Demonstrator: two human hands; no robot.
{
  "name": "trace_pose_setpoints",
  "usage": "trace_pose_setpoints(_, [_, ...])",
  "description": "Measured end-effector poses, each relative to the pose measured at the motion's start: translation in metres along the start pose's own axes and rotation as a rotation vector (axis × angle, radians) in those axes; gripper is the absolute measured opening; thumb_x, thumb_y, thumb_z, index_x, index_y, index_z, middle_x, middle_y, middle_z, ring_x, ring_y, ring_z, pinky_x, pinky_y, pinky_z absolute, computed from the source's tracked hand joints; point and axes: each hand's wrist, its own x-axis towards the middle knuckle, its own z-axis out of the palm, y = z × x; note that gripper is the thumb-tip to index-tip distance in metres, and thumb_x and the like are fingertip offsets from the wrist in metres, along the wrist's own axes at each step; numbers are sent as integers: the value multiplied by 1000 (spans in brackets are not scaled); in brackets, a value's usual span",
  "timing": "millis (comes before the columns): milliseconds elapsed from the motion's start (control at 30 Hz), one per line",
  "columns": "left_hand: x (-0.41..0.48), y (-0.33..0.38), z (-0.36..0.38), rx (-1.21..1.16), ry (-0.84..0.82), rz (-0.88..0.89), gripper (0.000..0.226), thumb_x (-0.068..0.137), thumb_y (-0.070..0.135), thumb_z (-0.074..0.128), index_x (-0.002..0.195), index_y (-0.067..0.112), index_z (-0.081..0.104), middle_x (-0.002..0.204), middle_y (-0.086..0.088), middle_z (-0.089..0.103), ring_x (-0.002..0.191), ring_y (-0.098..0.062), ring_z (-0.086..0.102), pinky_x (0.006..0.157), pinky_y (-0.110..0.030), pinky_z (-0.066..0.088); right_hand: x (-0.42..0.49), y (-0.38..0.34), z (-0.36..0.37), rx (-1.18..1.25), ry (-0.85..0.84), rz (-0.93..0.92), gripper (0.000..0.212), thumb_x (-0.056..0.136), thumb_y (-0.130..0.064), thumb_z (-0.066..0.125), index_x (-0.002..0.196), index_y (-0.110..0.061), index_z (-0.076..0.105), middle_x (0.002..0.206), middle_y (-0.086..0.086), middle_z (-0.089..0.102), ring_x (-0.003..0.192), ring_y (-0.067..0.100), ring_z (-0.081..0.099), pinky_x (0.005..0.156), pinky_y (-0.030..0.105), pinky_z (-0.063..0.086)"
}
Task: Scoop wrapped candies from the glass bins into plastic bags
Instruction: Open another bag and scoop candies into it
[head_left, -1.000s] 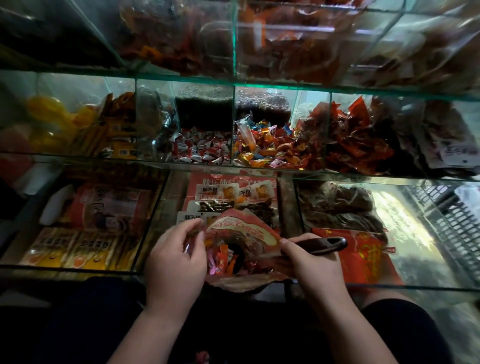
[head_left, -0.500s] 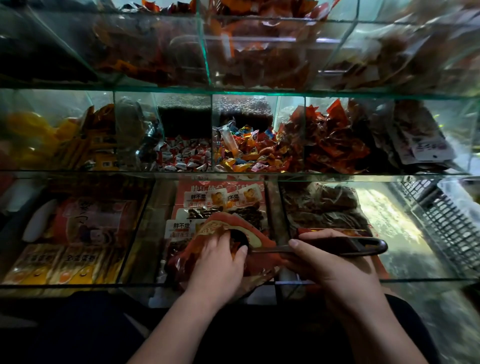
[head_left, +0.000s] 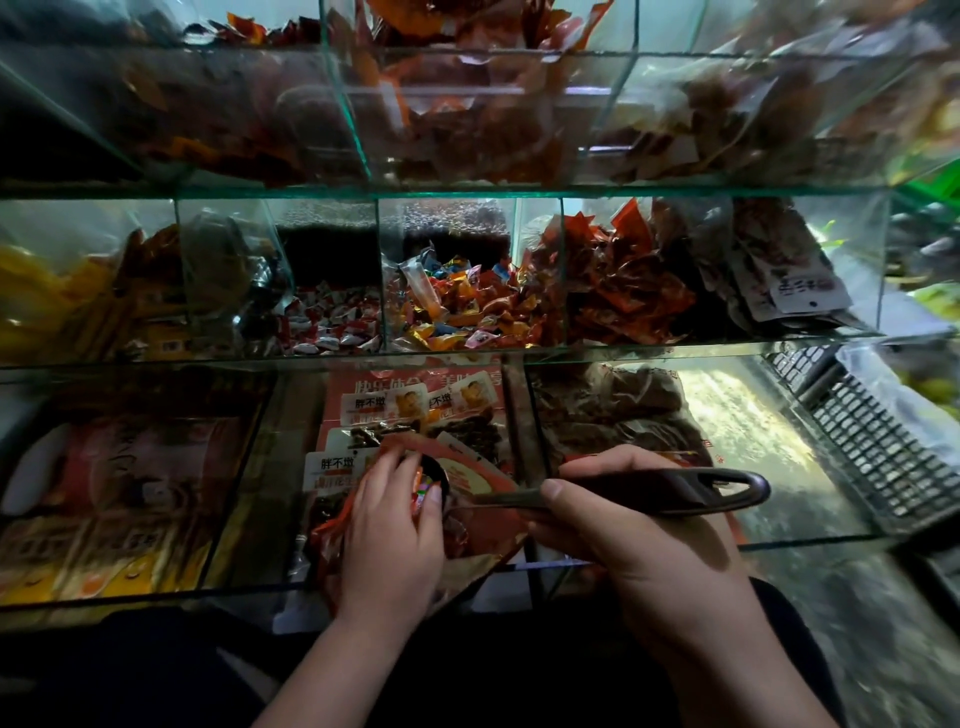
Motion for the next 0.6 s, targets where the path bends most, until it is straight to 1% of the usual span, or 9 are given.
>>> trace_pose_setpoints(67, [-1, 5, -7, -10, 41, 38, 49, 103, 38, 46, 148, 19, 48, 156, 4, 40, 146, -14, 29, 119, -36, 26, -6, -2, -3, -77, 56, -119, 21, 82, 9, 75, 70, -7, 69, 81, 26, 76, 68, 32, 78, 43, 20, 53])
trace_pose_setpoints(167, [1, 17, -18, -25, 97, 108, 46, 103, 36, 46, 145, 19, 52, 154, 5, 43, 145, -15, 33, 118, -45, 32, -11, -8, -3, -73, 85, -219, 22, 74, 2, 81, 66, -17, 74, 83, 27, 76, 72, 36, 78, 44, 21, 53])
trace_pose_setpoints(233, [8, 27, -27, -17, 136, 166, 47, 103, 39, 43, 144, 20, 53, 153, 6, 44, 145, -17, 33, 119, -44, 30, -11, -16, -2, -18, 72, -239, 19, 62, -8, 88, 64, -20, 74, 86, 30, 75, 75, 39, 78, 46, 25, 55])
trace_pose_setpoints(333, [38, 45, -44, 40, 175, 270, 48, 99, 40, 43, 140, 19, 56, 149, 3, 48, 143, -19, 36, 117, -40, 27, -2, -32, 0, 97, 60, -273, 28, 50, -10, 89, 71, -16, 72, 82, 25, 76, 79, 42, 78, 57, 34, 62])
trace_pose_setpoints(400, [72, 59, -55, 102, 169, 332, 47, 97, 39, 45, 136, 17, 60, 146, 0, 52, 139, -21, 41, 116, -46, 33, 10, -42, 4, 212, 50, -267, 20, 61, -14, 80, 78, -12, 71, 77, 16, 76, 83, 38, 78, 67, 35, 66])
trace_pose_setpoints(467, [110, 76, -63, 147, 123, 368, 47, 97, 40, 47, 137, 18, 59, 148, -2, 50, 140, -24, 40, 116, -51, 35, 28, -50, 9, 342, 93, -238, 2, 74, -11, 76, 72, -11, 76, 76, 10, 76, 86, 34, 78, 73, 34, 66])
trace_pose_setpoints(500, [127, 84, -65, 171, 101, 385, 47, 99, 41, 48, 139, 19, 57, 152, -3, 45, 143, -25, 36, 117, -51, 32, 39, -52, 9, 400, 123, -238, 14, 82, -9, 74, 69, -10, 77, 76, 8, 75, 87, 34, 78, 73, 34, 66])
trace_pose_setpoints(533, [144, 91, -65, 196, 91, 400, 47, 100, 42, 49, 141, 21, 55, 157, -2, 39, 147, -25, 30, 120, -49, 28, 49, -54, 11, 457, 155, -221, 18, 89, -9, 72, 71, -8, 77, 73, 8, 76, 87, 34, 79, 74, 35, 65])
trace_pose_setpoints(600, [170, 102, -62, 216, 84, 378, 48, 102, 45, 48, 146, 26, 49, 163, 3, 29, 151, -20, 19, 123, -43, 20, 72, -57, 19, 539, 233, -212, 11, 92, -10, 71, 84, -3, 73, 71, 8, 77, 86, 32, 79, 76, 34, 65])
